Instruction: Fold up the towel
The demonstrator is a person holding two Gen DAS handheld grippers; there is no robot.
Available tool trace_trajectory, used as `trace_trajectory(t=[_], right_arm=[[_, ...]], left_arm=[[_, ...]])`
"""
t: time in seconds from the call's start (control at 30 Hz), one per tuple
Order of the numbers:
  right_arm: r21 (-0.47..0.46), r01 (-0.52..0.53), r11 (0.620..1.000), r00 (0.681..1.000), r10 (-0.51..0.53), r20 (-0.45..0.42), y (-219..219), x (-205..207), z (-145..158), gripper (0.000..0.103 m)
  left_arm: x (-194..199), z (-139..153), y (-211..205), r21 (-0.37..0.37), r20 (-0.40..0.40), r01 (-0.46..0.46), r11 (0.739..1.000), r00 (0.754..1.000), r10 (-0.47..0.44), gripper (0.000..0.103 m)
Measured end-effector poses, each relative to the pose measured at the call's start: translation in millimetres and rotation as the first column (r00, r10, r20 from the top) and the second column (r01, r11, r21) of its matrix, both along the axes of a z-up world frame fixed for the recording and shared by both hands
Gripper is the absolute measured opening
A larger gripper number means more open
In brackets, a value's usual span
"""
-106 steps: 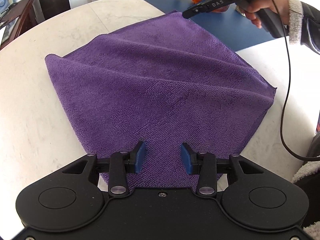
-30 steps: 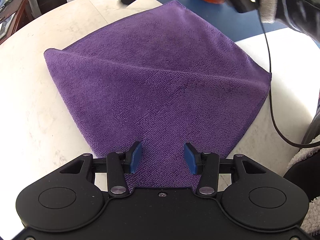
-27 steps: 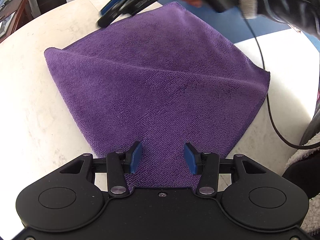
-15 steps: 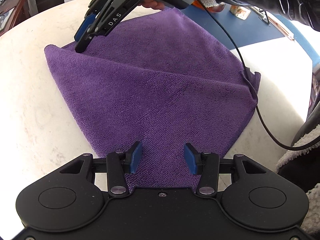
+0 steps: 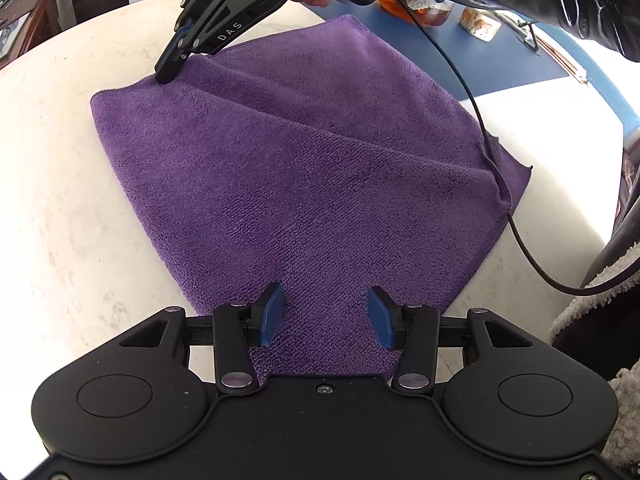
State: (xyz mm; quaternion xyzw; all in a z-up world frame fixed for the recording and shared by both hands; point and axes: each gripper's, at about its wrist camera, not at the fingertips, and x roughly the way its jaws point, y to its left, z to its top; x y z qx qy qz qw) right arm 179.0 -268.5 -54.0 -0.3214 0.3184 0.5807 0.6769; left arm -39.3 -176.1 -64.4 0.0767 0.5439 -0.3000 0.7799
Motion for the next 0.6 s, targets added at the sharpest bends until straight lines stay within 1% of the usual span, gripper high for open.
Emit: trace_trajectory(t=[0.03,0.1,0.13,0.2,0.3,0.37,0.47,0.5,0.53,0.6], right_arm=[[0.004,0.009,1.000,1.000,-0.009,0.020,0,0,-1,0.004],[0.016,0.037,0.999,0.998,-0.038,0.044,-1,2,-2,0.009],[0.032,0.073,0.997,0.996,-0.075,0.047,-3,4,-1,0.011],[0.069,0.149,0.986,0.987,-0.152,0.045,-12,9,4,0.011],[0.153,0.278,0.948,0.959,-0.283,0.007,-40,11,24,0.011],[0.200,0.368,0.908,0.929,-0.366,-0.050,-71,5,41,0.011],[0.195,0.413,0.890,0.911,-0.402,-0.095,-99,-17,45,0.012],[0.182,0.415,0.891,0.909,-0.401,-0.108,-101,-23,41,0.012],[0.161,0.415,0.896,0.909,-0.398,-0.126,-101,-31,34,0.012],[0.121,0.397,0.910,0.914,-0.380,-0.142,-95,-43,18,0.012]], left_arm=[[0,0,0,0.002,-0.001,0.001,1.000,1.000,-0.001,0.047],[-1,1,-1,0.006,-0.002,0.002,1.000,1.000,-0.002,0.047],[-1,1,-1,0.008,-0.003,0.002,1.000,1.000,-0.002,0.047],[0,2,1,0.010,-0.012,-0.005,1.000,1.000,0.005,0.047],[3,8,9,0.002,-0.017,-0.045,0.999,0.999,0.045,0.047],[11,21,22,-0.057,0.012,-0.090,0.994,0.996,0.091,0.047],[37,35,34,-0.133,0.070,-0.157,0.979,0.983,0.167,0.047],[46,36,35,-0.142,0.080,-0.167,0.976,0.980,0.180,0.047],[54,35,33,-0.135,0.094,-0.171,0.976,0.978,0.184,0.047],[75,26,23,-0.071,0.128,-0.148,0.986,0.979,0.157,0.047]])
